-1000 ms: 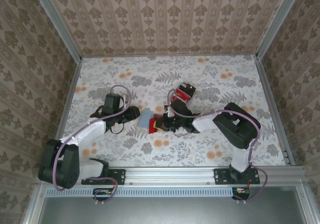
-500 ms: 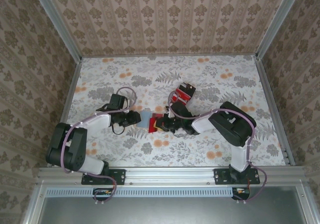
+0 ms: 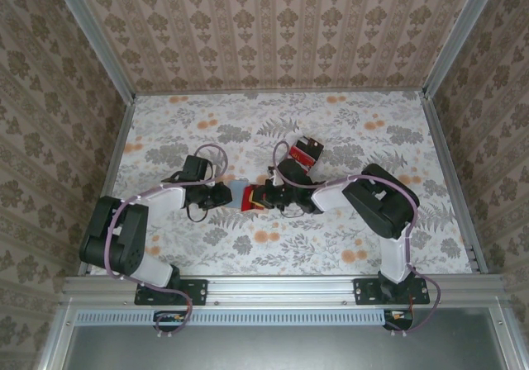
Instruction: Put the credit cards into the card holder
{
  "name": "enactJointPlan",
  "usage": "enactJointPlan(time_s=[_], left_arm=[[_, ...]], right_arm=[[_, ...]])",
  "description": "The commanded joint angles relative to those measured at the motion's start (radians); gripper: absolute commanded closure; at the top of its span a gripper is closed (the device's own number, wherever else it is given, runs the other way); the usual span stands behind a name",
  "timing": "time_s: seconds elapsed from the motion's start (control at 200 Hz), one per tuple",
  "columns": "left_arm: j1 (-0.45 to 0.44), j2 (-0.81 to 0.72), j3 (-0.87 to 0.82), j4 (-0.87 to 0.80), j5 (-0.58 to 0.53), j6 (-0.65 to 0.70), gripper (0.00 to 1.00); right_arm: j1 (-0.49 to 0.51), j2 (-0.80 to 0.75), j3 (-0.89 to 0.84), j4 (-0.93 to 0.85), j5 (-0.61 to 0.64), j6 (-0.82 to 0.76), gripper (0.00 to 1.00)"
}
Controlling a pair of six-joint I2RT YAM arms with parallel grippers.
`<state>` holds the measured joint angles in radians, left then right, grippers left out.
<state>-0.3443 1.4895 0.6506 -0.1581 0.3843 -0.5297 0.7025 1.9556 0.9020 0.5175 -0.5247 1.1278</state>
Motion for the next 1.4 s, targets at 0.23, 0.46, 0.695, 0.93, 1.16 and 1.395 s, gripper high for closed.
enactJointPlan(time_s=[0.23, 0.46, 0.695, 0.93, 1.16, 1.395], left_arm=[[0.008, 0.008, -0.018, -0.010, 0.005, 0.028, 0.83], [0.009, 0.008, -0.007, -0.014, 0.010, 0.028, 0.83], [0.008, 0.008, -0.006, -0.011, 0.016, 0.026, 0.84], [0.008, 0.004, -0.010, -0.014, 0.013, 0.025, 0.84], [0.008, 0.005, -0.009, -0.008, 0.016, 0.019, 0.84], [0.008, -0.003, -0.005, -0.024, 0.009, 0.024, 0.84]], right_arm=[[-0.028, 0.072, 0.076, -0.112, -0.010, -0.102, 0.99], [-0.022, 0.095, 0.098, -0.107, 0.031, -0.122, 0.99], [-0.007, 0.089, 0.069, -0.075, 0.099, -0.109, 0.99], [-0.004, 0.074, 0.043, -0.044, 0.148, -0.091, 0.99], [0.040, 0.125, 0.095, -0.039, 0.129, -0.073, 0.95], [0.038, 0.056, 0.084, -0.137, 0.163, -0.135, 0.69]])
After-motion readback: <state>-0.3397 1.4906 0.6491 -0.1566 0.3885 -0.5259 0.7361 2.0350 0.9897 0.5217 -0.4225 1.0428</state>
